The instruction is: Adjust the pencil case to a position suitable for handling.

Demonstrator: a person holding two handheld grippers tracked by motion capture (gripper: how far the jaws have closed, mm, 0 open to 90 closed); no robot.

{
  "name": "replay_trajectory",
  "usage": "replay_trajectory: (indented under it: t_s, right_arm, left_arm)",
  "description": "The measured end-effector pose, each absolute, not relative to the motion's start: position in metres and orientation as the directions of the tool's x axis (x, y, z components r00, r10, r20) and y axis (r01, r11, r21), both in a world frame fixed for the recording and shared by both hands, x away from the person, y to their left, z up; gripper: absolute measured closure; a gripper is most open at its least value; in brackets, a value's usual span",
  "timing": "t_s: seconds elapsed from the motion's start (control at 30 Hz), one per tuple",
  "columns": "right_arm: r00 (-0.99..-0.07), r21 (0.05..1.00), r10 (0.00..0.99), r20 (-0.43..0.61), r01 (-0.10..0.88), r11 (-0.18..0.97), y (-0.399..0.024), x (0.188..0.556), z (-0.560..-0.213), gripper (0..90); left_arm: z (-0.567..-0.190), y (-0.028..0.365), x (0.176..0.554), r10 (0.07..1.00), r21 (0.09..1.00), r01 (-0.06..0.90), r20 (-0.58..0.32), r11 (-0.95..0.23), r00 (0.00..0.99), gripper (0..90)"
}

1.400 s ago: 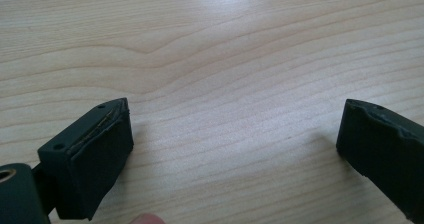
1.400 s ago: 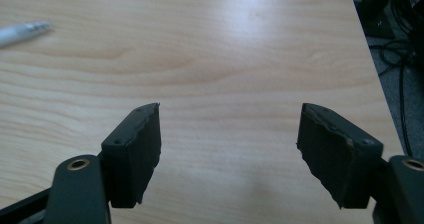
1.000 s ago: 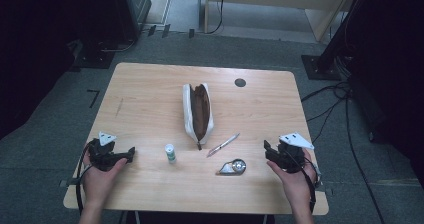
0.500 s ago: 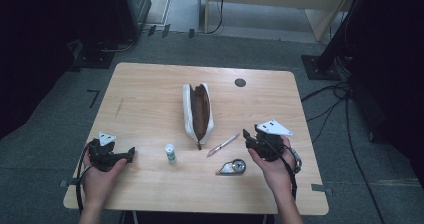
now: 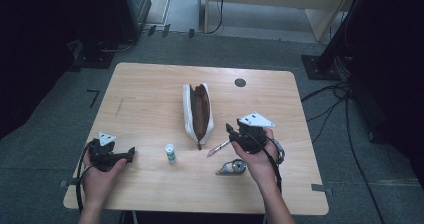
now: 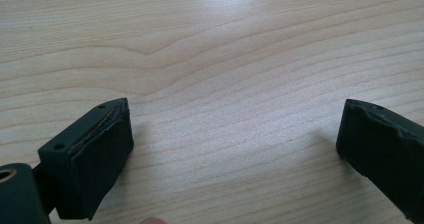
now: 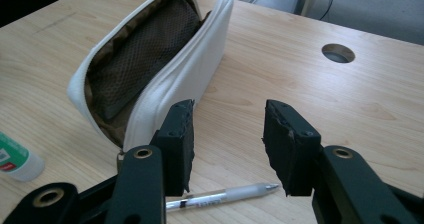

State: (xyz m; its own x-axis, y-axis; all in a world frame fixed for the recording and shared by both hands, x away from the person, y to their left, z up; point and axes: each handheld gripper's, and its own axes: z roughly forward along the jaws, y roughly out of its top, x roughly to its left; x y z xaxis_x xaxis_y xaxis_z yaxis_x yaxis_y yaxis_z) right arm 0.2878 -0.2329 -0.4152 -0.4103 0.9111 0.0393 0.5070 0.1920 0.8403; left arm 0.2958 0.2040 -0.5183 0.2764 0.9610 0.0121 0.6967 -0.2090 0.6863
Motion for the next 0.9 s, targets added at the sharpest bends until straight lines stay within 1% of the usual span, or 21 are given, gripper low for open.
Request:
replay_trajectory:
  t_s: [0.4,0.6,0.63,0.77,0.8,0.87,0.9]
  right_arm:
    - [-0.454,0.828,0.884,0.110,0.534,0.172,-0.210,0.299,-0.416,57.0]
    - [-0.461,0.826,0.876,0.138,0.542,0.156,-0.196,0.305,-0.417,52.7]
    - [-0.444,0.821,0.884,0.143,0.553,0.145,-0.191,0.307,-0.419,51.4]
    - [-0.426,0.796,0.893,0.146,0.586,0.150,-0.184,0.314,-0.428,49.4]
    - [-0.422,0.783,0.896,0.139,0.600,0.161,-0.180,0.318,-0.435,50.0]
    - [-0.422,0.779,0.896,0.136,0.605,0.167,-0.178,0.319,-0.437,51.1]
    - [-0.425,0.775,0.896,0.126,0.606,0.179,-0.175,0.321,-0.441,55.4]
  left_arm:
    - [-0.518,0.204,0.296,0.961,0.687,0.696,0.012,-0.208,0.276,1.8]
    - [-0.518,0.204,0.296,0.961,0.687,0.696,0.012,-0.208,0.276,1.8]
    - [-0.518,0.204,0.296,0.961,0.687,0.696,0.013,-0.209,0.276,1.8]
    - [-0.518,0.204,0.296,0.961,0.687,0.696,0.012,-0.208,0.276,1.8]
    - [-0.518,0.204,0.296,0.961,0.687,0.696,0.012,-0.208,0.276,1.8]
    - [-0.518,0.204,0.296,0.961,0.687,0.696,0.012,-0.208,0.276,1.8]
    - [-0.518,0.204,0.296,0.961,0.687,0.696,0.012,-0.208,0.276,1.8]
